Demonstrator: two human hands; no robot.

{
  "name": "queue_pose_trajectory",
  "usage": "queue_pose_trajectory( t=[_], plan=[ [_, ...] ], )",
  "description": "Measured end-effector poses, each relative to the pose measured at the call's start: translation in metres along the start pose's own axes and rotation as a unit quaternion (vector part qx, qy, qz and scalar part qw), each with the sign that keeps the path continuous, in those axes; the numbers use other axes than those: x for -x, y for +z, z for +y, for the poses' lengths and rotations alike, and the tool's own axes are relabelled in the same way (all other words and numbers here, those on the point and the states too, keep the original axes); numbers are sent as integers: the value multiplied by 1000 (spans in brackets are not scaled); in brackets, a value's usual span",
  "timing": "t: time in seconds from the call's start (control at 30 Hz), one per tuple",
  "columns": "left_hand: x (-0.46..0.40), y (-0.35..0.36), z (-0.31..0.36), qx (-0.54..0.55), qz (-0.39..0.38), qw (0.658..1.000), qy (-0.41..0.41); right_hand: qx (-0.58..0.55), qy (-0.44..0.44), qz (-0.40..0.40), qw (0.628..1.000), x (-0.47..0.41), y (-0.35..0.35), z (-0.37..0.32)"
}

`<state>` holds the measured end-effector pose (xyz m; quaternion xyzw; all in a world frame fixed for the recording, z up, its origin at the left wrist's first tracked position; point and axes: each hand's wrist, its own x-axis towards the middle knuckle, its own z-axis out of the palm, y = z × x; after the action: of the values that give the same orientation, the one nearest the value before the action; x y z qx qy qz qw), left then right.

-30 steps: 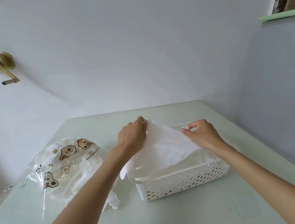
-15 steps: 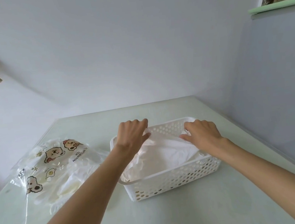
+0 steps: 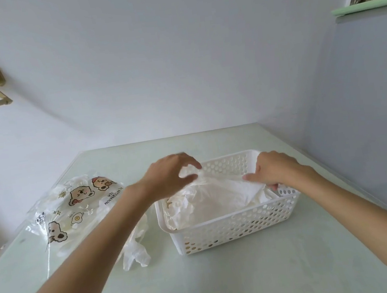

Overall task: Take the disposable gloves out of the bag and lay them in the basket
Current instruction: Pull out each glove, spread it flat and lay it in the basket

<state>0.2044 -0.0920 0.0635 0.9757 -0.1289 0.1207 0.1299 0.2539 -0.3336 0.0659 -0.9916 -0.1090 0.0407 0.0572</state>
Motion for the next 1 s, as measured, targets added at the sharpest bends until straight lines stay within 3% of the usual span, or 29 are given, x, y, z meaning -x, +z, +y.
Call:
queue_pose_trajectory(
  t=[0.13, 0.27, 0.43, 0.6, 0.8, 0.9, 0.97, 1.0],
  plan=[
    [7, 23, 12, -4, -224, 975, 13, 48, 9, 11, 999, -5, 11, -3],
    [8, 38, 13, -59, -306, 950, -17, 22, 9, 56, 998, -4, 2, 5],
    [5, 19, 19, -59, -261, 964, 4, -146, -63, 99, 982, 0, -38, 15],
    [4, 14, 17, -98, -306, 947, -1, -52, 50, -112, 991, 0, -33, 8],
    [9, 36, 15, -122, -331, 935, -27, 77, 28, -38, 996, -3, -5, 4],
    [7, 23, 20, -106, -319, 941, -34, -38, -62, 5, 997, -5, -12, 2],
    [2, 16, 23, -113, -328, 937, -41, -142, -162, -41, 976, -7, -13, -8],
    [1, 16, 24, -125, -338, 932, -47, -134, -193, -87, 968, -9, -12, -14]
  ],
)
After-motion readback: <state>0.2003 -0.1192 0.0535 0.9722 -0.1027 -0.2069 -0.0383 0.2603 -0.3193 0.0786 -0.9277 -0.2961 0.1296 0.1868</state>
